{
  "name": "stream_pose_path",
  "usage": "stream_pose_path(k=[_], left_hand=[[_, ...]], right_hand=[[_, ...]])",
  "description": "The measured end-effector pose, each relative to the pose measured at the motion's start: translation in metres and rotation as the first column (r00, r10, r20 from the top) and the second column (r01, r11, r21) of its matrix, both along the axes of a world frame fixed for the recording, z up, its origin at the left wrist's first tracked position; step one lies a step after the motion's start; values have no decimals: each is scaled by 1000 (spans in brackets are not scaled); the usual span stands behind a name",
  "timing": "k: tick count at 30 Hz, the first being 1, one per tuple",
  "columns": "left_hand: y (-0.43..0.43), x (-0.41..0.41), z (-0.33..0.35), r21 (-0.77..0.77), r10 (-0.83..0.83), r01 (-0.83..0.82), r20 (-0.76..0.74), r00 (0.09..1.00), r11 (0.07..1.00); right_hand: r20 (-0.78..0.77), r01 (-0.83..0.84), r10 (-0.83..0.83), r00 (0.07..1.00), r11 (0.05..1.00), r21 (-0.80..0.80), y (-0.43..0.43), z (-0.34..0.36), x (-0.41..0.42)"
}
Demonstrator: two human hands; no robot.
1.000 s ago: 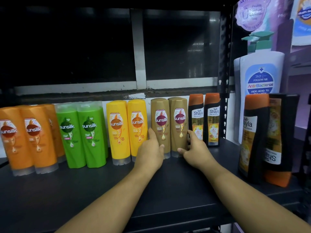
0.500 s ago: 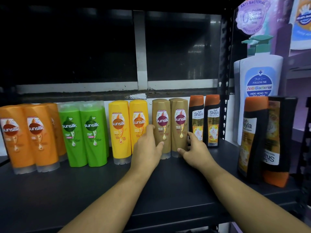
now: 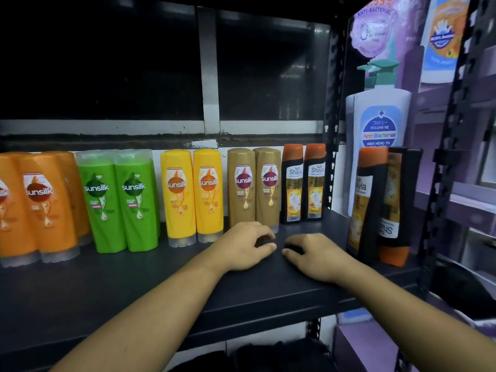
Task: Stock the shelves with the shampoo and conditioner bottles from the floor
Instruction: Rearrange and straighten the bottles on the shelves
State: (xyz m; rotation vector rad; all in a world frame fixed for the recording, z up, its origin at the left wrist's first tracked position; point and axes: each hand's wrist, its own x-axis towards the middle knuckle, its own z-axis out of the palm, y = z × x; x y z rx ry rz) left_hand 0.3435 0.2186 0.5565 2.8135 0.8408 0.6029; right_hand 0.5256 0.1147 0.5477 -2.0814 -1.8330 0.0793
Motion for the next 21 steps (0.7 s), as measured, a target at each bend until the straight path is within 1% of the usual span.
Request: stream_pose_path(k=[3,6,11,14,21], left_hand=[[-8,2,2,-57,-81,77,-76,994,995],[-19,7,3,-89,-156,144,-142,977,986],[-30,13,-2,-119,-217,193,-249,944,974],[-31,15,0,-130,-215,185,-275,937,974],[-38,36,2,-127,-191,159,-307,932,979]], right_hand=[[15,-86,87,996,995,-50,-36,1,10],[36,-128,130,991,991,-37,-66,-1,22],[-1,-108,108,994,994,18,-103,-8,37],[-15,-91,93,996,992,83,-119,-12,44],[18,-10,6,1000,975,220,-145,-16,56]])
